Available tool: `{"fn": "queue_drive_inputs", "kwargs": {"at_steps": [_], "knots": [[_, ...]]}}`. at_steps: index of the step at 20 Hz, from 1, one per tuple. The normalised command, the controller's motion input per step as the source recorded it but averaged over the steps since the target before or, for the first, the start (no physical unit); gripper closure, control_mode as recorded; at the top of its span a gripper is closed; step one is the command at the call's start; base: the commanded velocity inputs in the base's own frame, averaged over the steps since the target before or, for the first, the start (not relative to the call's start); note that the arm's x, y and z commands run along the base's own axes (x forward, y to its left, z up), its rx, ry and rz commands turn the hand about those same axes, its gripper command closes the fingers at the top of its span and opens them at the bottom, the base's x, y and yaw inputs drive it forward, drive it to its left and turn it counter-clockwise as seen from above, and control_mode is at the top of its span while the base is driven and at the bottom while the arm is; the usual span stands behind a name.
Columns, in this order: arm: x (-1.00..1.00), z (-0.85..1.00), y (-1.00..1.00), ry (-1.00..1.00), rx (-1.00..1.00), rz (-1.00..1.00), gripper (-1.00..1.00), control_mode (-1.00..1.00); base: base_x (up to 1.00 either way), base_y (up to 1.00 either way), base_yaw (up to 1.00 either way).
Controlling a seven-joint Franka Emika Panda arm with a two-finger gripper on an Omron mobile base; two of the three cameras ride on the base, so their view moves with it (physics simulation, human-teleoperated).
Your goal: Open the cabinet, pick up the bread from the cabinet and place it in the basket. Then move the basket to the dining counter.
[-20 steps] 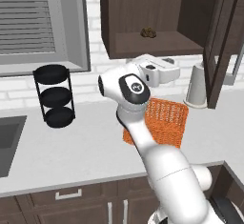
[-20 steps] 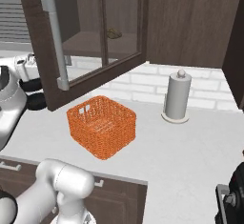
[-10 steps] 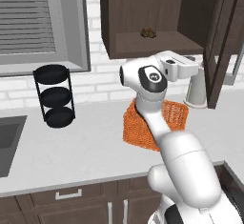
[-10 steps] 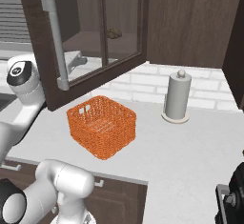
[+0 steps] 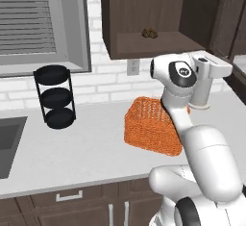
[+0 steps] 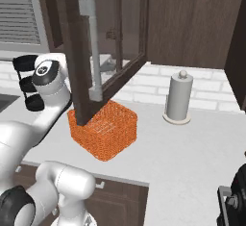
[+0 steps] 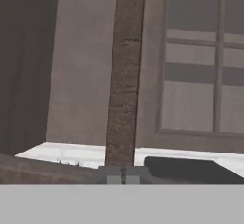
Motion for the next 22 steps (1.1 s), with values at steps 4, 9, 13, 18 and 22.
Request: {"fn": "queue_drive_inputs", "kwargs": {"at_steps": [4, 9, 13, 18, 22], "knots": [[-0.11, 0.0, -1.0, -0.01, 0.07, -0.1, 1.0, -1.0, 0.0, 0.0, 0.0], [-0.01, 0.02, -0.61, -0.03, 0.05, -0.01, 1.0, -1.0, 0.0, 0.0, 0.0], [-0.23, 0.4, 0.12, -0.05, 0.04, 0.06, 1.0, -1.0, 0.0, 0.0, 0.0], [-0.25, 0.61, 0.33, 0.03, 0.28, 0.15, 1.0, -1.0, 0.0, 0.0, 0.0], [-0.11, 0.38, 0.52, 0.13, 0.39, 0.23, 1.0, -1.0, 0.0, 0.0, 0.0]]}}
